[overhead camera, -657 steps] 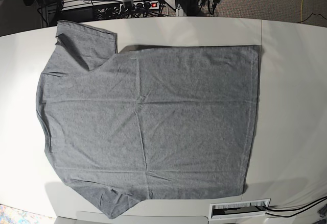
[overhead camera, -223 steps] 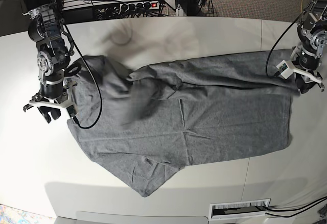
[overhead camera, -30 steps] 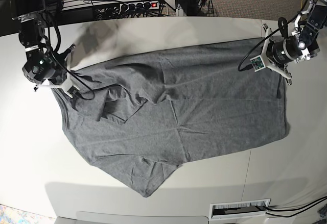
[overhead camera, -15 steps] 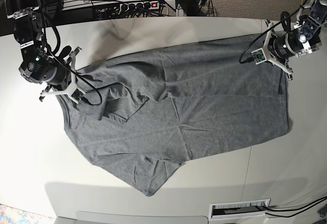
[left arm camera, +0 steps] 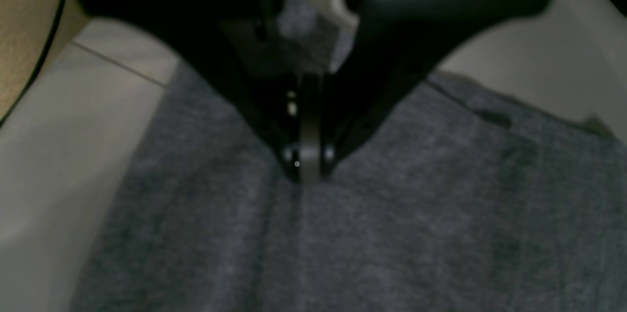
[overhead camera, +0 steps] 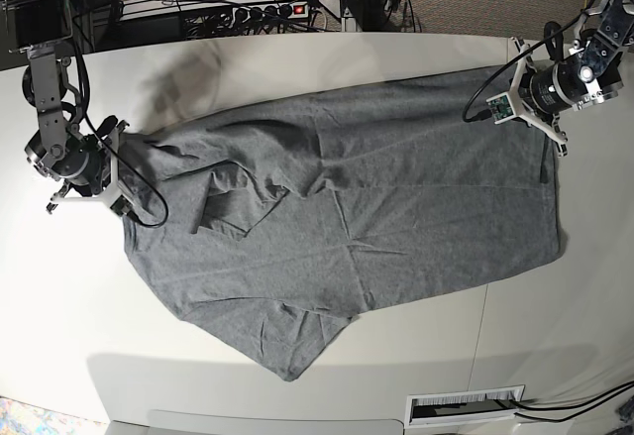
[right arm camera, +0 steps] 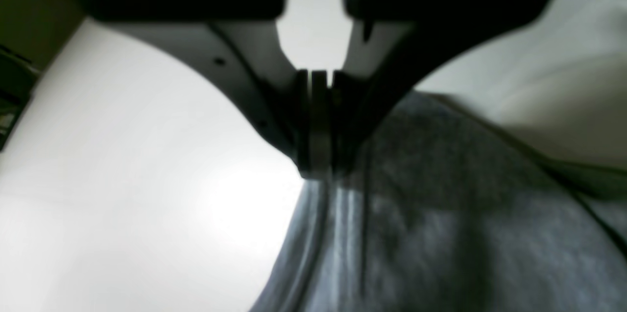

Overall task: Fold the T-shirt properly
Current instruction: 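Grasp the shirt edge near the collar with both grippers, then pull the grasped edge to straighten the shirt with both grippers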

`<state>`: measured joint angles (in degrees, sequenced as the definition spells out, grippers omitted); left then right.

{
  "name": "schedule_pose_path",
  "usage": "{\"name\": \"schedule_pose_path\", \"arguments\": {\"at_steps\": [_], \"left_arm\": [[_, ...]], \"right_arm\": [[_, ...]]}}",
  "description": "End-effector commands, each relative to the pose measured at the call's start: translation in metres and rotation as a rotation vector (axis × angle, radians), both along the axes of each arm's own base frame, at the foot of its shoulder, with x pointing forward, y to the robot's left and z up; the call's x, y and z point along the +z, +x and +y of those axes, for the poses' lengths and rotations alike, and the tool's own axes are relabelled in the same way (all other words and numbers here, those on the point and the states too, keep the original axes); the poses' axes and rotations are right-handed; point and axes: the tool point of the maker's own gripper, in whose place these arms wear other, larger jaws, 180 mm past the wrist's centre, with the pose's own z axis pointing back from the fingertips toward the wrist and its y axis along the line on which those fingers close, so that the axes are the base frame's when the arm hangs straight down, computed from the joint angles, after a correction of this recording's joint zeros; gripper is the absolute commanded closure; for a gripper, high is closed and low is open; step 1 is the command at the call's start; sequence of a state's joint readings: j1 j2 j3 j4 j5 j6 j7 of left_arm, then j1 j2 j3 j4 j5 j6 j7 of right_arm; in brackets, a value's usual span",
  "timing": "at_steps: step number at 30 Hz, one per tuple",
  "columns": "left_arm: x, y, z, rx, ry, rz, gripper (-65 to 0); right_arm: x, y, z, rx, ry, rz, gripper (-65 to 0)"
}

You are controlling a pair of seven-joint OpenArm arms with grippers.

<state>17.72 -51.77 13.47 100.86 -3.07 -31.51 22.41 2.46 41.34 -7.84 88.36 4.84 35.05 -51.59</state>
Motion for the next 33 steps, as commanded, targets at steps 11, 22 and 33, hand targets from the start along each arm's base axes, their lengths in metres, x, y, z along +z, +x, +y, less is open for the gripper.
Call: {"name": "schedule_pose_path", "arguments": {"at_steps": [11, 22, 33], "left_arm": [[-0.02, -0.036, 0.017, -0.063, 0.111, 0.128, 0.0], [-0.019, -0.029, 0.018, -0.051, 0.113, 0.093, 0.0], [-0.019, -0.029, 0.018, -0.052, 0.113, 0.093, 0.0]], "right_arm": [[0.046, 0.026, 0.026, 0.087, 0.029, -0.145, 0.0], [0.029, 0.02, 0.037, 0.071, 0.164, -0.116, 0.0], [-0.016, -0.001, -0.014, -0.059, 0.122, -0.011, 0.0]]}}
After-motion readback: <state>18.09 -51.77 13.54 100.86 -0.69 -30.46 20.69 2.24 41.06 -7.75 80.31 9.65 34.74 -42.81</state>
